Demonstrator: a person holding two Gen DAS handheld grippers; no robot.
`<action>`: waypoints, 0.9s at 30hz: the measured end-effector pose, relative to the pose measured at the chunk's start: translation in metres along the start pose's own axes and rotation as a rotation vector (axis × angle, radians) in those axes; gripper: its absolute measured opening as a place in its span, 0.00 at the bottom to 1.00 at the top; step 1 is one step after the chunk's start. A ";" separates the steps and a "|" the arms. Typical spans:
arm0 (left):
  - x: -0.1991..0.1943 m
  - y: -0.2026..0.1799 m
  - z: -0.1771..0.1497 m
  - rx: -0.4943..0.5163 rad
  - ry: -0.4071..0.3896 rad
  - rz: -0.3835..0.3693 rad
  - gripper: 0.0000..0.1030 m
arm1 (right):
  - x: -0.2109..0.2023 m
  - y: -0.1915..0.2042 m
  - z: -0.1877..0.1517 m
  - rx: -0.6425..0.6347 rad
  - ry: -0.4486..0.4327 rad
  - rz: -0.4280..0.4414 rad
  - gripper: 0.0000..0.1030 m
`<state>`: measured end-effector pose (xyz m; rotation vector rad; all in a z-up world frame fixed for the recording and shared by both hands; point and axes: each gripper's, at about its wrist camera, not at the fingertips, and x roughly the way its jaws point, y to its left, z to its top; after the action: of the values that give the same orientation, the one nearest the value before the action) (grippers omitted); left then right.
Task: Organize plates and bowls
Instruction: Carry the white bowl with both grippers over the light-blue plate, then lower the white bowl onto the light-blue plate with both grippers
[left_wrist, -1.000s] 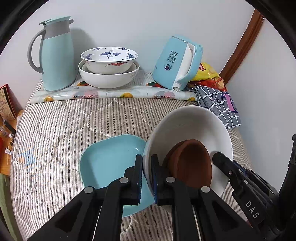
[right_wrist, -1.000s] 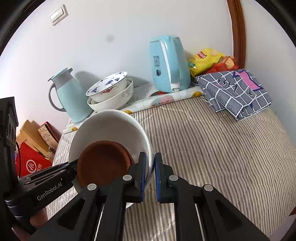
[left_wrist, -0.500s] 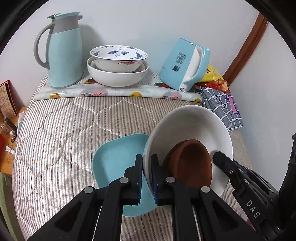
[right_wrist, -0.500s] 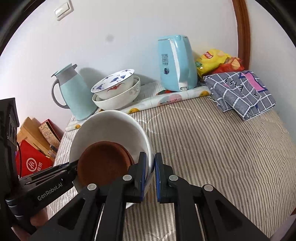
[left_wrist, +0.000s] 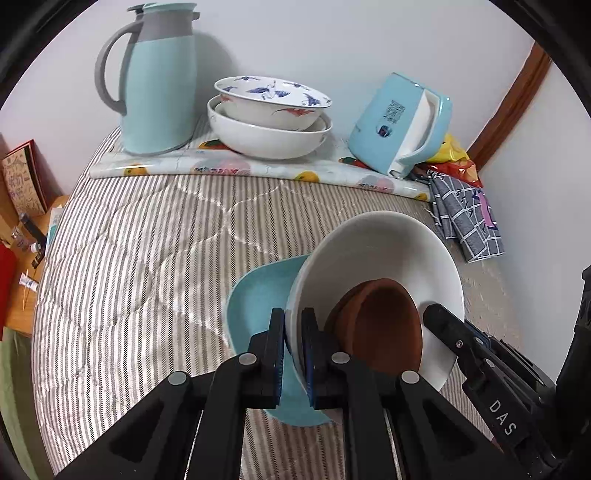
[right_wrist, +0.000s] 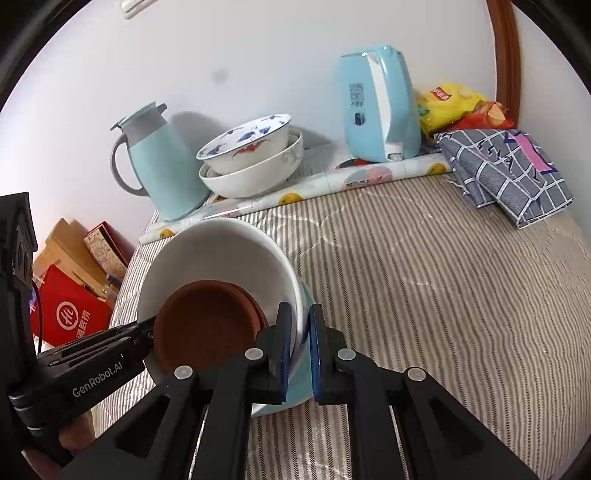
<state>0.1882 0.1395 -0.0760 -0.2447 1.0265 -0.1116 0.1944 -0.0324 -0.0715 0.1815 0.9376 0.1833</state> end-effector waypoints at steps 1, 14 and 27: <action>0.001 0.001 -0.001 -0.002 0.002 0.002 0.09 | 0.002 0.001 -0.001 -0.001 0.003 0.002 0.09; 0.019 0.022 -0.014 -0.050 0.044 0.016 0.09 | 0.027 0.007 -0.015 -0.014 0.063 0.015 0.09; 0.038 0.022 -0.009 -0.052 0.072 0.013 0.11 | 0.047 -0.004 -0.011 -0.001 0.105 0.018 0.09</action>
<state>0.1994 0.1513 -0.1174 -0.2834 1.1039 -0.0826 0.2125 -0.0245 -0.1153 0.1806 1.0405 0.2115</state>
